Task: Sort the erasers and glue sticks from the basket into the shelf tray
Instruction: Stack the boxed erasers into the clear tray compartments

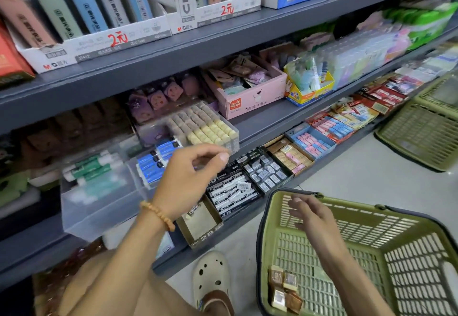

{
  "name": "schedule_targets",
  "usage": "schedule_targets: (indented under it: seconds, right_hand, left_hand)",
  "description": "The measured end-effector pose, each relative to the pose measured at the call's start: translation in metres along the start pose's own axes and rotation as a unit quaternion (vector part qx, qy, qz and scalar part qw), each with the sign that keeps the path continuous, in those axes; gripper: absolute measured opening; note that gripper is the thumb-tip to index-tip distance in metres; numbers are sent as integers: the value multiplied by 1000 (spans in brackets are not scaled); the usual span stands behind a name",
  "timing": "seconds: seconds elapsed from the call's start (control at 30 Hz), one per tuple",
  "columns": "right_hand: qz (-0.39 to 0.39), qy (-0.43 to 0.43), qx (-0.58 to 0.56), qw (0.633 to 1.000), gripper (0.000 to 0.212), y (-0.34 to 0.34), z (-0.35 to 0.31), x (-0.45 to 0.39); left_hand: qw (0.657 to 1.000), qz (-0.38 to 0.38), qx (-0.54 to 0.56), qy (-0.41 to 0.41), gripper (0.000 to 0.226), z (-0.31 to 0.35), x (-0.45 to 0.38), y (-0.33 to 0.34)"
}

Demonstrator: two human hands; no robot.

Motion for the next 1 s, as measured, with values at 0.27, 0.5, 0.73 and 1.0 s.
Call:
schedule_targets:
  seconds: [0.27,0.5,0.73,1.0]
  right_hand:
    - [1,5,50,999,22,-31,36,27]
    - [-23,59,89,994,28,-54,96,32]
    - [-77,104,157,979,34,-54,152,9]
    - [-188,170,234,938,51,-30,215,-45]
  left_hand:
    - [975,2,132,-177,15,-74,72,117]
    - [965,36,46,-256,12,-123,85,167]
    - [940,0,-28,-341,38,-154,74,218]
    - [936,23,-42,-349,44,-173,75,230]
Point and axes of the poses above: each hand's wrist, its own x-axis away from the middle knuckle, its own y-axis out of the palm, z = x × y, the point moved 1 cm from there along -x, towards the middle knuckle, and after that the axes turned 10 degrees about -z, right-handed, at the moved point
